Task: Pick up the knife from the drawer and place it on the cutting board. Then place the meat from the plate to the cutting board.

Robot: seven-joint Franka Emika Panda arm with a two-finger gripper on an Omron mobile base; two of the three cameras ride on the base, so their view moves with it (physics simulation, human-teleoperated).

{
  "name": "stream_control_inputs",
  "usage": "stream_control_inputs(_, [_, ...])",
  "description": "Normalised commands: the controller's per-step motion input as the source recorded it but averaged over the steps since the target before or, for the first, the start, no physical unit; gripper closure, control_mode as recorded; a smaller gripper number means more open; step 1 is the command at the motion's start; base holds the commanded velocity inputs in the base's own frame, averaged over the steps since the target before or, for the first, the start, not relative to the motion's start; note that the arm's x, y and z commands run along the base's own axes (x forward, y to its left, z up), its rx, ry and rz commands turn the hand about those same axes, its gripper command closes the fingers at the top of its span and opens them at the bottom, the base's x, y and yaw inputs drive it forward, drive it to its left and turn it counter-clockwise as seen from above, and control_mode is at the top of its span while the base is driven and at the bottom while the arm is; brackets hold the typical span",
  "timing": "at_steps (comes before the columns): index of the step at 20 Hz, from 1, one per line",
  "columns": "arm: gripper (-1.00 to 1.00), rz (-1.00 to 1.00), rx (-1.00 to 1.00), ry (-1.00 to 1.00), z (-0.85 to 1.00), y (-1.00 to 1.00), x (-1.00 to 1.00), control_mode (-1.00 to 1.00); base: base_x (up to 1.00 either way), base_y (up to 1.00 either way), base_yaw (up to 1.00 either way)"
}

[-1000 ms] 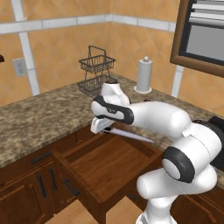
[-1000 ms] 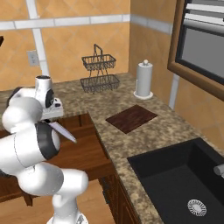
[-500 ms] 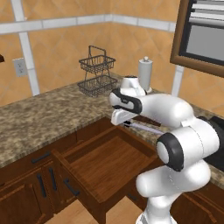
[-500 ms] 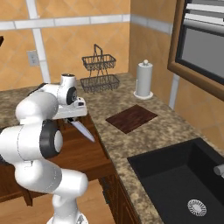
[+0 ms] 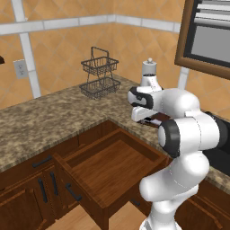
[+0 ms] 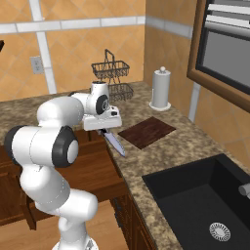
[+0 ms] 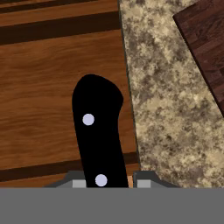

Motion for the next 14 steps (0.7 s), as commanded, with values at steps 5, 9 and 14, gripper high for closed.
stream_control_inputs(5, [1.0, -0.03, -0.03, -0.01, -0.05, -0.69, 0.89, -1.0, 0.0, 0.0, 0.0])
stream_control_inputs(9, [1.0, 0.0, -0.02, -0.03, -0.35, -0.5, 0.67, -1.0, 0.0, 0.0, 0.0])
stream_control_inputs(14, [1.0, 0.01, -0.06, -0.1, -0.47, -0.5, 0.48, -1.0, 0.0, 0.0, 0.0])
